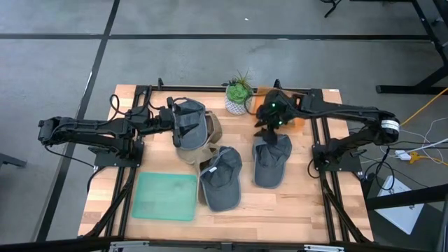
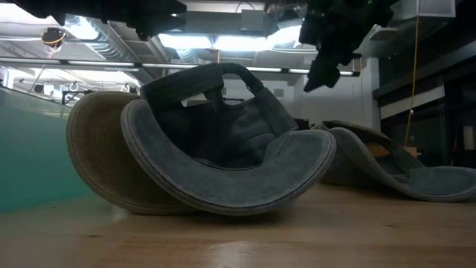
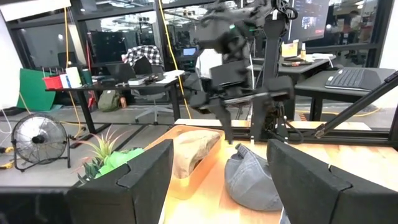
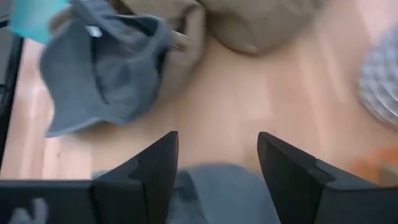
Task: Pick & Place hat
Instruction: Put the bottom left blue cap into the green bin
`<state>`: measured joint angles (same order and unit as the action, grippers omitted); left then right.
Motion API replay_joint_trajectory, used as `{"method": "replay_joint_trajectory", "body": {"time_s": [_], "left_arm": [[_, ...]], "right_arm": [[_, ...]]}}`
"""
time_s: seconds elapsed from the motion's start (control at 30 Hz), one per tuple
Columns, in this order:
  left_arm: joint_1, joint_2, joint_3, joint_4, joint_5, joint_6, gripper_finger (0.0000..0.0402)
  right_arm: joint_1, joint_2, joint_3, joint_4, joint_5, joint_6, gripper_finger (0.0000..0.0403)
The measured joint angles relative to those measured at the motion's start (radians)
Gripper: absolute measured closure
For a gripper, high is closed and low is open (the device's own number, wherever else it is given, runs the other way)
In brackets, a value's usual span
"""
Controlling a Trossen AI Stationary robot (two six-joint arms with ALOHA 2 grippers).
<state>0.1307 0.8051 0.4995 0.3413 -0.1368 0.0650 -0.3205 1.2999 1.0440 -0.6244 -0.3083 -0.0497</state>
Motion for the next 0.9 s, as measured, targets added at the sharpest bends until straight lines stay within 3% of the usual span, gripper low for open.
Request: {"method": "replay_joint_trajectory", "body": {"time_s": [0.2,0.43,0.9], "left_arm": [[0.000,0.000,0.000,-0.003,0.000,0.000,0.0147],[0.000,0.000,0.000,-0.003,0.000,0.000,0.0146],[0.000,0.000,0.000,-0.070,0.000,-0.024,0.0147]], "right_arm": [[0.112,0.003,-0.006,0.093,0.004,0.044,0.0195],[0.199,0.044,-0.007,0.190,0.180,0.135,0.0199],[0.324,0.235,-0.007,0.304,0.346,0.277,0.0199]]}}
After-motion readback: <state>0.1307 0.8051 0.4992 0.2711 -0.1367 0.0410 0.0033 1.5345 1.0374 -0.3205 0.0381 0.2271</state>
